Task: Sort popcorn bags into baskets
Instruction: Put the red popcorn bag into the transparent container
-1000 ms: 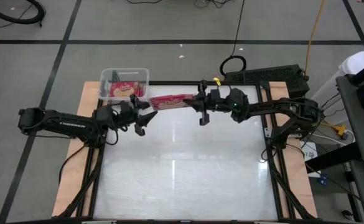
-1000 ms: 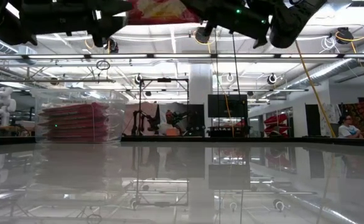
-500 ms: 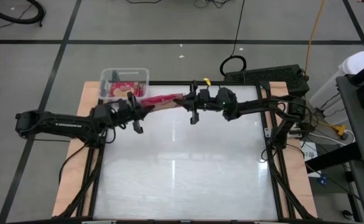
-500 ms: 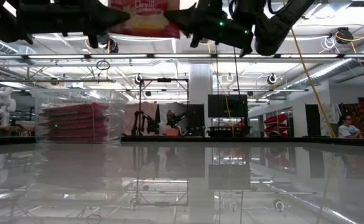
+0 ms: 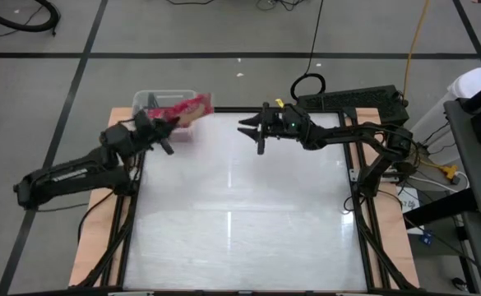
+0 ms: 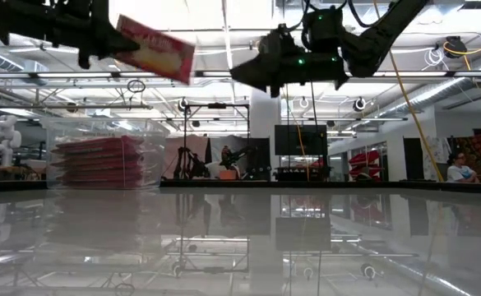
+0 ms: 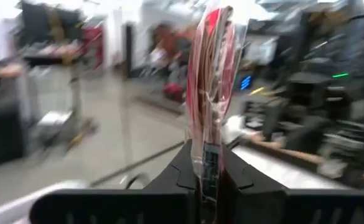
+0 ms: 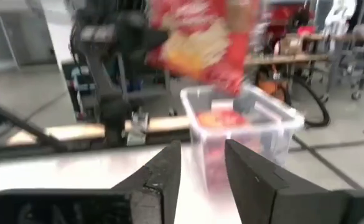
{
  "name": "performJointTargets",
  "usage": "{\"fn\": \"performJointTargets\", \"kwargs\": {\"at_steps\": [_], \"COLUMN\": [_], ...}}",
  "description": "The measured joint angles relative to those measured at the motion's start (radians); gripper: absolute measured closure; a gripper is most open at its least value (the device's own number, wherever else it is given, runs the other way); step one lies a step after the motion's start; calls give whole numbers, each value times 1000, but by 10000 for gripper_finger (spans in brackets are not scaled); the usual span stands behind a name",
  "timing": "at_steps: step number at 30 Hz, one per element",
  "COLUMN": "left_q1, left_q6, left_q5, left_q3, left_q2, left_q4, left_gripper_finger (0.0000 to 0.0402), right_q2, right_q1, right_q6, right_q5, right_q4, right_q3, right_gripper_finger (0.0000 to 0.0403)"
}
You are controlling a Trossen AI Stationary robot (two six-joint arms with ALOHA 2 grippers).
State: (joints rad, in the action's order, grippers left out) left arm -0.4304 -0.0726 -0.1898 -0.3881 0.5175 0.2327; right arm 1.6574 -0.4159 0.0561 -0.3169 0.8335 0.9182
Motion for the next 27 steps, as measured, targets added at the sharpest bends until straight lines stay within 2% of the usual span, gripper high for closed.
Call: {"fn": "performJointTargets", "kwargs": {"at_steps": [7, 14, 19, 25, 27], "left_q1": [-170, -290, -359, -433, -453], "left_q6": [-87, -163, -223, -227, -234], "left_q5": [-22, 3, 30, 216, 232], "left_q3": [-164, -285, -319, -318, -318], "left_q2": [16, 42, 65, 179, 214], "left_q4": [-410, -692, -772, -792, -785], "left_gripper_finger": [385, 373, 379, 385, 376], "right_q2": [-55, -131, -167, -176, -176], "right_q1": [-2, -2, -2, -2, -2], "right_q6": [-80, -99, -99, -67, -50], "right_q5": [-2, -3, -3, -3, -5], "right_q4": [-30, -31, 31, 117, 124], "right_q3": [-106, -220, -287, -340, -351], "right_gripper_finger": [278, 277, 277, 277, 277]}}
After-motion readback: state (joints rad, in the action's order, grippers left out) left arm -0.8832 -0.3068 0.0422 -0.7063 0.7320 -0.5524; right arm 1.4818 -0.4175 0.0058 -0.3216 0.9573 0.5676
